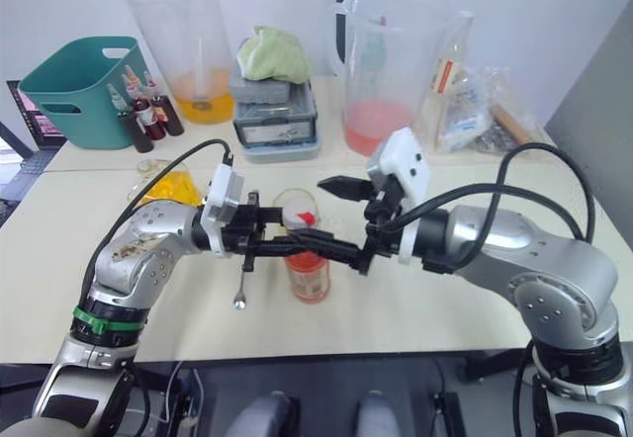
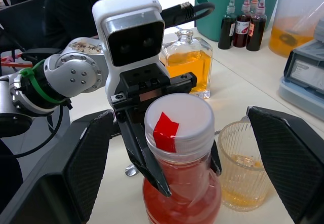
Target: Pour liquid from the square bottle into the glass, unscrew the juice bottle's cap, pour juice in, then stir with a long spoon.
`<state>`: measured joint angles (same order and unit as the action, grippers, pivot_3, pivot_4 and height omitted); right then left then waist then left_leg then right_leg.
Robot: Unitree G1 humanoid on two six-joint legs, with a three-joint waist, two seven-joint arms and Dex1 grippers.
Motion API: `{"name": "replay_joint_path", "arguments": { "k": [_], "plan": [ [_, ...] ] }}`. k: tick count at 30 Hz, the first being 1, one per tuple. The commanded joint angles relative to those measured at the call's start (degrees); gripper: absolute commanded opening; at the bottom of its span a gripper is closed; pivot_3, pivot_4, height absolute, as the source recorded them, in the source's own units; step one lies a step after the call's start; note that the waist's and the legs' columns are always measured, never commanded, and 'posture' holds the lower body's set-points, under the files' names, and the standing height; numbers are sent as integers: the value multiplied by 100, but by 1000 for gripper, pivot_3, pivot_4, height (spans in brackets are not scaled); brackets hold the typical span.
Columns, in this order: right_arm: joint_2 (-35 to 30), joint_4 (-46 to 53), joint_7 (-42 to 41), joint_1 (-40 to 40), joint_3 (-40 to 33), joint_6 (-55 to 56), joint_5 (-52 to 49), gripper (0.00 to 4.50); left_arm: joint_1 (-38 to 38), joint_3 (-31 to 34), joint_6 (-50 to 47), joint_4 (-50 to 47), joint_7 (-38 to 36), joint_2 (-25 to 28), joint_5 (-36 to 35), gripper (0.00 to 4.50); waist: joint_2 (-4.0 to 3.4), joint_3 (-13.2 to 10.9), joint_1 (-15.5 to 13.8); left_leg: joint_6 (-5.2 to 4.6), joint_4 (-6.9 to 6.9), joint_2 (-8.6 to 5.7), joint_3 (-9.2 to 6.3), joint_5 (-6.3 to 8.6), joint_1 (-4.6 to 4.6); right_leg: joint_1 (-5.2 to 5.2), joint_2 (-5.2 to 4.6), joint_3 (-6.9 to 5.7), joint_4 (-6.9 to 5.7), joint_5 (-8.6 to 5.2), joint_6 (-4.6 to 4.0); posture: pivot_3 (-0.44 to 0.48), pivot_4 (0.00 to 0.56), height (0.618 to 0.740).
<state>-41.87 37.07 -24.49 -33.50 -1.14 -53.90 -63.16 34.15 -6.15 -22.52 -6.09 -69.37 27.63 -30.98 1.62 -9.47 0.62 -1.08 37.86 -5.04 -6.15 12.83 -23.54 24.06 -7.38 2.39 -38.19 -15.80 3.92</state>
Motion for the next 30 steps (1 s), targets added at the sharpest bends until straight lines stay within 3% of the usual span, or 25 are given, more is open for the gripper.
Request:
{"name": "replay_joint_path", "arguments": {
  "k": [1,5,14,23,28,30],
  "plan": [
    [62,104,102,-192,58,30,188,4500,95,74,108,-214,40,64,27,1455,0,0,8,0,0,1,0,0,0,1,0,0,-1,0,0,0,150,740],
    [117,91,96,-197,133,32,334,4500,49,22,98,-205,27,90,78,1455,0,0,10,0,0,1,0,0,1,1,1,-1,-1,0,0,0,150,740],
    [220,119,104,-173,148,16,468,1675,92,-19,97,-154,14,82,120,1455,-1,0,11,0,0,1,0,0,2,0,1,-1,-2,0,0,0,150,740],
    [222,106,-16,-184,194,67,576,1665,111,-34,73,-124,-43,103,109,1455,-1,0,11,0,0,1,1,0,2,0,1,-1,-2,0,0,0,150,740],
    [-18,-568,-1567,-399,439,495,880,1665,148,-39,79,-49,-172,124,78,1455,-1,0,14,0,0,0,1,0,3,-3,1,-1,-1,0,0,0,150,740],
    [-41,-1312,-2656,-723,707,739,1064,1665,173,-71,109,20,-258,132,82,1455,-1,0,21,0,0,1,2,0,5,-5,3,-2,1,0,0,0,150,740]
  ]
}}
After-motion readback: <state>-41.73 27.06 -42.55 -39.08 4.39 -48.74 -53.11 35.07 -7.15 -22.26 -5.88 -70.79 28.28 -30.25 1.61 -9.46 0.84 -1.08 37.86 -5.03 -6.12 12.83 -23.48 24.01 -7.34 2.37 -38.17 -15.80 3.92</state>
